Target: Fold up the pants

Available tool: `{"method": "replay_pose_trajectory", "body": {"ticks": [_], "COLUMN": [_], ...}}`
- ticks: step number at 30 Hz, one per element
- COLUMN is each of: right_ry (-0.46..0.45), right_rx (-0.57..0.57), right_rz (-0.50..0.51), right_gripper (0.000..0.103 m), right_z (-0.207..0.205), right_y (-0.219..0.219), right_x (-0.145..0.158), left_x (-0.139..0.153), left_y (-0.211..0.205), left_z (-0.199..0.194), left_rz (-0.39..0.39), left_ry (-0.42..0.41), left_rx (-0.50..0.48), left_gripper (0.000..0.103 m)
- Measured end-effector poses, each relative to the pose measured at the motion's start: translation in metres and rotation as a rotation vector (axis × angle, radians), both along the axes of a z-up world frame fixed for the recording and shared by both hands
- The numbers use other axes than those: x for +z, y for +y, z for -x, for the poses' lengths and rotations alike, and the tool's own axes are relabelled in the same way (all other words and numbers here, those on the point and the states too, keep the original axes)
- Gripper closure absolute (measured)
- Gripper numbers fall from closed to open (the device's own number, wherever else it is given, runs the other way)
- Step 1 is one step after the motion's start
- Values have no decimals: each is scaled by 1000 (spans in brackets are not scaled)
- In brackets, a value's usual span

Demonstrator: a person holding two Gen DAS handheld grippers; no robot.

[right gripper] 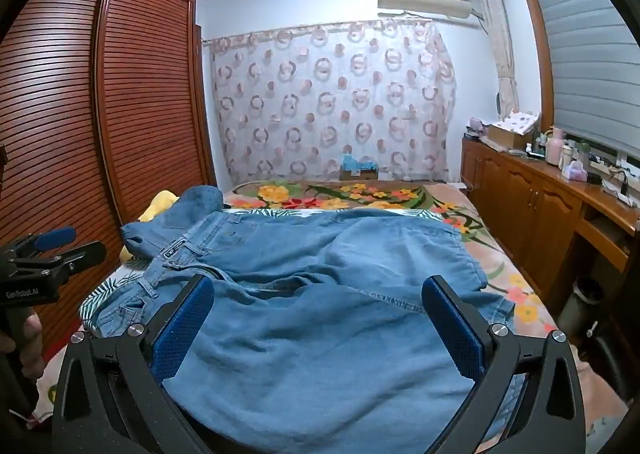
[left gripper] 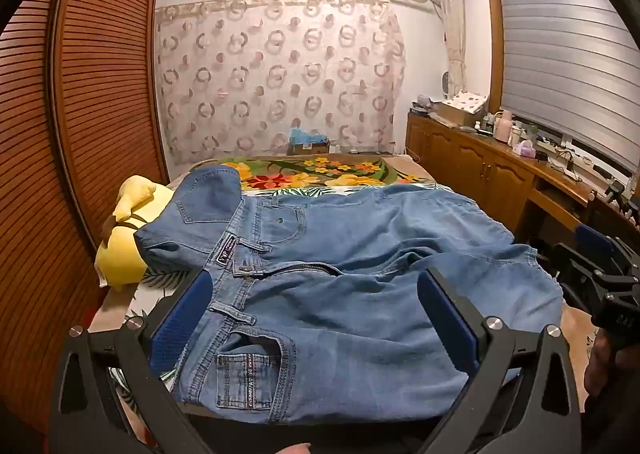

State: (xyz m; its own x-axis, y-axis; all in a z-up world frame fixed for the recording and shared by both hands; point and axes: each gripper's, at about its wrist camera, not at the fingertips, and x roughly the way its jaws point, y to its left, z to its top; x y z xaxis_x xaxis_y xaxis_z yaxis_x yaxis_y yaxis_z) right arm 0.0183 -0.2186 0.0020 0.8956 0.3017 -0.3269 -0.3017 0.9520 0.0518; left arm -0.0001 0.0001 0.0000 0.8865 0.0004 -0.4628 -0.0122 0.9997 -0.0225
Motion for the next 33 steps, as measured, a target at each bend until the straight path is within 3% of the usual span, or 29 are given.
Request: {"method": "replay_pose_trajectory", "body": {"ticks": [33], "right_ry": [9], "right_rx": [-5], "right_rz": [-7], "right_gripper": [0], "right_z": [-1], "right_y": [-2], "right_x": [0], "left_x": [0], "left_y": [0], "left_z": [0], "left_rz": [-8], "left_ry": [0], "left_rx": [-3], "left_gripper": [0]}}
